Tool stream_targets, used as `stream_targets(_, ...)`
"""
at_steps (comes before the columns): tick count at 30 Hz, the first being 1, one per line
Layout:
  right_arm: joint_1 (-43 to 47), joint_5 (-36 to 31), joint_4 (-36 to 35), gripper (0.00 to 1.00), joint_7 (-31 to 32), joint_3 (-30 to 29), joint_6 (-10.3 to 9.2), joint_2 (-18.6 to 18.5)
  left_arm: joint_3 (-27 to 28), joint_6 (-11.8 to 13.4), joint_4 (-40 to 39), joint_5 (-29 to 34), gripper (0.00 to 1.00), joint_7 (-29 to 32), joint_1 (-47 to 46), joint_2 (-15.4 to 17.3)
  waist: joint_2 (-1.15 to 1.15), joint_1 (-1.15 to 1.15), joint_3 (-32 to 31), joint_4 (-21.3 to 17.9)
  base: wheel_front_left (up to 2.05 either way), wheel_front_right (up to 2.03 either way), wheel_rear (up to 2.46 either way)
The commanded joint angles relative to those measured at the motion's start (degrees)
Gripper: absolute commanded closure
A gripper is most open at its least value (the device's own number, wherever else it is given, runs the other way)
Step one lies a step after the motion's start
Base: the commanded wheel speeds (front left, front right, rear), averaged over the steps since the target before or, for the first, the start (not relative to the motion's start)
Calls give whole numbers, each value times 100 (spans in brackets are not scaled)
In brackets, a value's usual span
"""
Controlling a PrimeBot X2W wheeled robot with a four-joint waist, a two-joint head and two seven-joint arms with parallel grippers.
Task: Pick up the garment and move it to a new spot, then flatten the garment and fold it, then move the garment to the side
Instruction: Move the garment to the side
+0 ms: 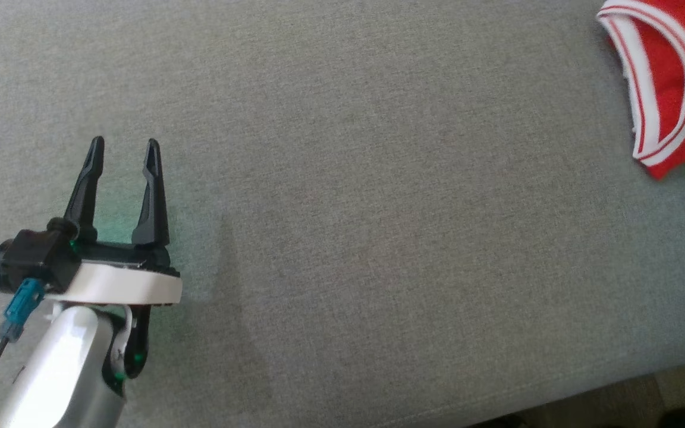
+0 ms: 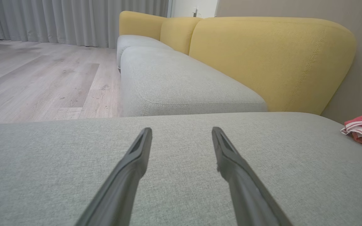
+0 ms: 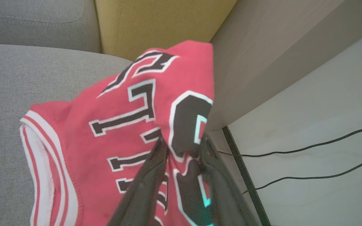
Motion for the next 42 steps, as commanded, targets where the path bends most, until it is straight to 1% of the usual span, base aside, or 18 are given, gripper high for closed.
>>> stream_targets(1,105,-114,-163,21,-49,-73,39,-56,177,27,-176,41,0,2,-230,193,0,0,-1,8,0,0,0)
stream_targets(2,122,-206,-160,0,-36,-149,39,13,176,30,-175,40,0,1,-228,198,0,0,-4,10,0,0,0)
stream_targets(6,199,-490,-185,0,172,-439,39,308,169,38,-151,23,0,-9,-218,198,0,0,-53,19,0,0,0)
stream_targets(9,302,-539,-319,0,202,-529,39,490,163,40,-131,-5,0,-35,-200,166,0,0,-142,43,0,0,0)
stream_targets(12,505,-389,-537,0,185,-574,39,706,187,38,-117,-71,0,-95,-150,98,0,0,-285,99,0,0,0)
stream_targets(14,714,-163,-816,0,61,-511,39,894,204,1,-107,-134,0,-145,-73,51,0,0,-413,151,0,0,0)
stream_targets(18,1362,338,-1635,0,-532,-351,39,1193,322,34,-27,-239,0,-251,152,-102,0,0,-726,317,0,0,0)
stream_targets(22,2265,701,-2556,0,-1444,-305,39,1540,441,39,87,-278,0,-311,446,-254,0,0,-1076,533,0,0,0)
stream_targets(23,2265,701,-2556,0,-1444,-305,39,1540,441,39,87,-278,0,-311,446,-254,0,0,-1076,533,0,0,0)
stream_targets(27,3192,890,-3097,0,-2305,-276,39,1884,540,5,217,-249,0,-332,773,-346,0,0,-1399,730,0,0,0)
stream_targets(30,3753,802,-3263,0,-2726,-205,39,2146,629,-33,291,-202,0,-337,999,-398,0,0,-1594,845,0,0,0)
stream_targets(31,4015,689,-3303,0,-2959,-197,39,2264,689,-66,324,-153,0,-338,1133,-428,0,0,-1709,917,0,0,0)
stream_targets(33,4196,614,-3284,0,-3113,-195,39,2361,739,-95,363,-117,0,-338,1249,-461,0,0,-1799,990,0,0,0)
stream_targets(37,4372,500,-3219,0,-3250,-223,39,2548,846,-162,406,-66,0,-339,1429,-510,0,0,-1900,1074,0,0,0)
stream_targets(42,4441,475,-3133,0,-3253,-193,39,2632,954,-225,421,-10,0,-339,1516,-559,0,0,-1941,1118,0,0,0)
